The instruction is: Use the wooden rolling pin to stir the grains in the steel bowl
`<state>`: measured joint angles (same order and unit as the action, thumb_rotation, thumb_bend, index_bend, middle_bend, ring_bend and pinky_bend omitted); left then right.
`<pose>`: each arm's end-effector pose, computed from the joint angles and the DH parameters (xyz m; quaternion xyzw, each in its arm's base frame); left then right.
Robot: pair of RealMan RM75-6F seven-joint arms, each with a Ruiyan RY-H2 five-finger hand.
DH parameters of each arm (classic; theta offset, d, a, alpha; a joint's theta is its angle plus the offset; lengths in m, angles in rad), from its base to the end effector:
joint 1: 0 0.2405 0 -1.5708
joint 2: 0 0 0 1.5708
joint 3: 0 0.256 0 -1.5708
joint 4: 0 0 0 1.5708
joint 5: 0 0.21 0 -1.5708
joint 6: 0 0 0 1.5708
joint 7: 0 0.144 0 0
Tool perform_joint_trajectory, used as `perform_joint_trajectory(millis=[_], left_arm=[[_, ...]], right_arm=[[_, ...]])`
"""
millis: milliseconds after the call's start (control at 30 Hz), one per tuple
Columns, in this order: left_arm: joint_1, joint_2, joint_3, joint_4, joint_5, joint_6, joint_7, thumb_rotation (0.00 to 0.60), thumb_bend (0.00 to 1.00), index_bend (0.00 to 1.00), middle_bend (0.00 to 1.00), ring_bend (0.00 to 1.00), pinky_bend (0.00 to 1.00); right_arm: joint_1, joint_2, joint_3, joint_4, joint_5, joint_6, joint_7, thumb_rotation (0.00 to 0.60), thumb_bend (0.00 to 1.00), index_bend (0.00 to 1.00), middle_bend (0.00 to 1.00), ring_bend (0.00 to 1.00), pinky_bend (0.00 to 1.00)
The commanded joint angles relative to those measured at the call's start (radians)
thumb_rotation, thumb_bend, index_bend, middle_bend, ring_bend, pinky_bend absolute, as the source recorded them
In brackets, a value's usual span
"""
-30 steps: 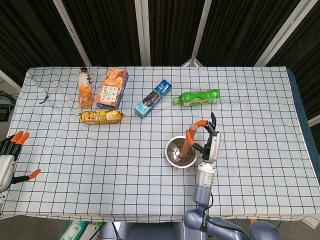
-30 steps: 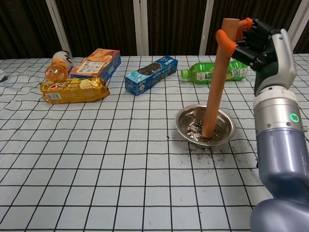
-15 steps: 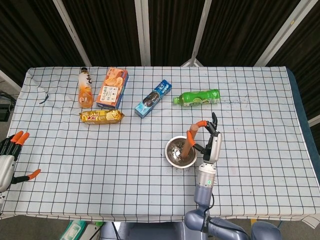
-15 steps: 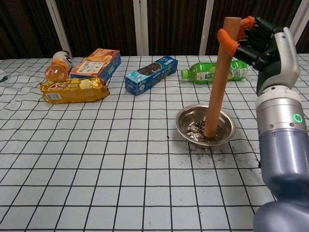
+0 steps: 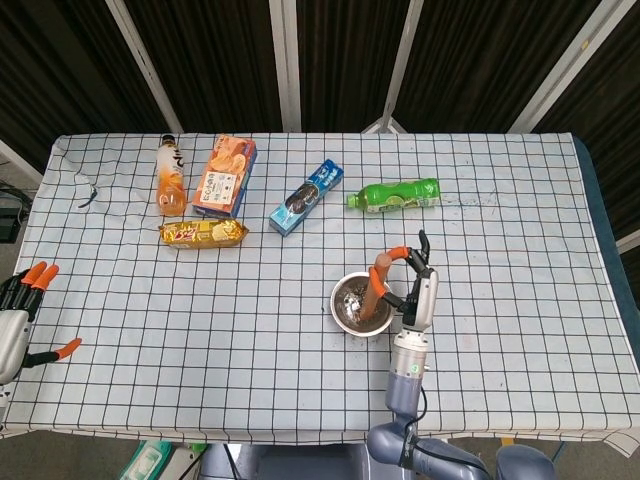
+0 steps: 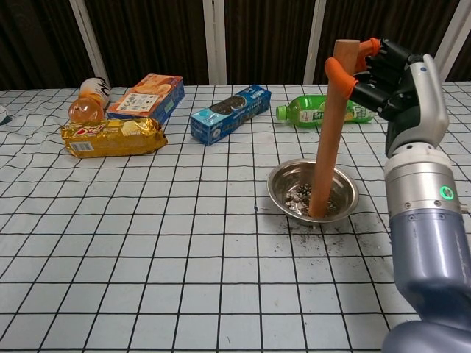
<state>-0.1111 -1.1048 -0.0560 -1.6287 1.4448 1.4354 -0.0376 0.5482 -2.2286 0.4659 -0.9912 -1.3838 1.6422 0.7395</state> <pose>-0.3133 0.1901 0.1594 -0.5821 -0.4168 -0.3878 0.5805 -0.1224 -0.3028 -0.0542 0.1797 -0.5215 0.7984 0.2413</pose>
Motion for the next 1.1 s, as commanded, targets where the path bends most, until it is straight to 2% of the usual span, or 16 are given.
perform_joint_trajectory(millis=[33, 400, 600, 767, 1100], left_arm=[[0.001, 0.000, 0.000, 0.001, 0.000, 0.001, -0.001, 0.600, 0.02, 0.00, 0.00, 0.00, 0.00], [0.000, -0.001, 0.000, 0.003, 0.002, 0.001, -0.003, 0.600, 0.02, 0.00, 0.00, 0.00, 0.00], [0.000, 0.000, 0.000, 0.002, 0.002, 0.002, -0.004, 0.600, 0.02, 0.00, 0.00, 0.00, 0.00], [0.001, -0.001, 0.002, 0.008, 0.006, 0.002, -0.008, 0.600, 0.02, 0.00, 0.00, 0.00, 0.00], [0.003, -0.003, 0.003, 0.012, 0.016, 0.013, -0.010, 0.600, 0.02, 0.00, 0.00, 0.00, 0.00]], right_arm=[[-0.001, -0.002, -0.003, 0.002, -0.002, 0.001, 0.001, 0.600, 0.48, 0.84, 0.66, 0.52, 0.00], [-0.003, -0.006, -0.013, 0.013, -0.009, -0.002, -0.002, 0.600, 0.48, 0.84, 0.66, 0.52, 0.00], [0.009, 0.013, 0.007, -0.017, -0.025, 0.013, -0.010, 0.600, 0.48, 0.84, 0.66, 0.52, 0.00], [0.025, 0.075, 0.048, -0.135, -0.050, 0.033, -0.051, 0.600, 0.49, 0.85, 0.67, 0.52, 0.00], [0.009, 0.241, 0.076, -0.375, -0.088, 0.034, -0.198, 0.600, 0.49, 0.86, 0.68, 0.53, 0.00]])
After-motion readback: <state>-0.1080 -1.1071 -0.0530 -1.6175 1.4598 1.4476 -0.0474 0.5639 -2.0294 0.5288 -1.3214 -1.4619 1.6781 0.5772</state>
